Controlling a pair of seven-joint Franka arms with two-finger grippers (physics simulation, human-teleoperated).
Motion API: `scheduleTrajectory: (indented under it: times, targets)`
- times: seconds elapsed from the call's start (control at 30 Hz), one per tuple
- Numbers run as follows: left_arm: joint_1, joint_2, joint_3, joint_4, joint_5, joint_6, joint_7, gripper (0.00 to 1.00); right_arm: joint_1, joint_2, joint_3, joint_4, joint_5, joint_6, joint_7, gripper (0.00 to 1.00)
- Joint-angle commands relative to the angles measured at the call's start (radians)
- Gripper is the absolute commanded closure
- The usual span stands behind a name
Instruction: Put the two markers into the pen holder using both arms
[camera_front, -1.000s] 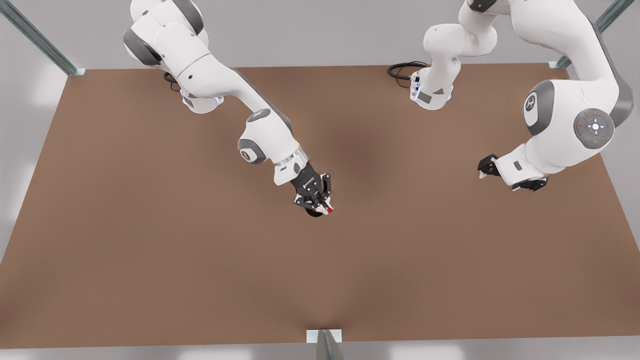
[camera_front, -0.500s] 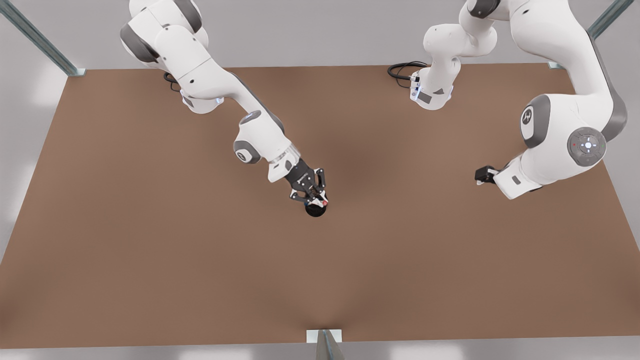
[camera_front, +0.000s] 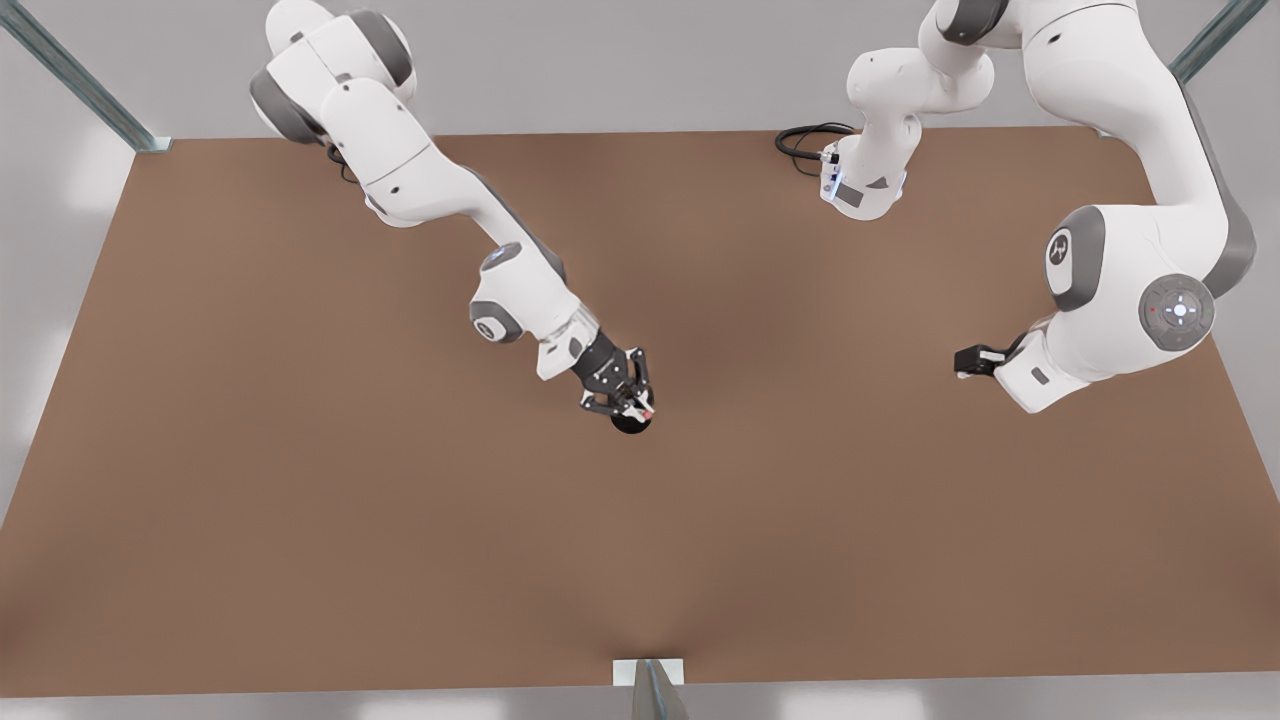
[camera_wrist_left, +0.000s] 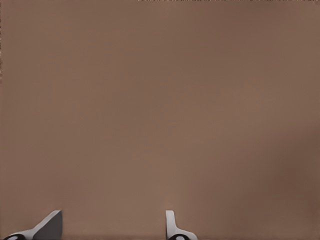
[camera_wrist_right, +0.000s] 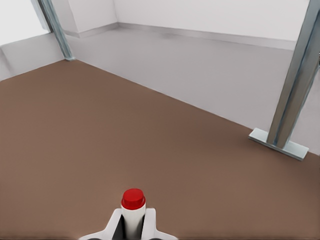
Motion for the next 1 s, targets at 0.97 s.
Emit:
scheduleTrajectory:
  times: [0.97]
  targets:
    - [0.021, 0.014, 0.005, 0.019, 0.001, -0.011, -0.053, 0.00, 0.041, -0.058, -0.059, -0.064, -0.012, 0.076, 0.011, 0.74]
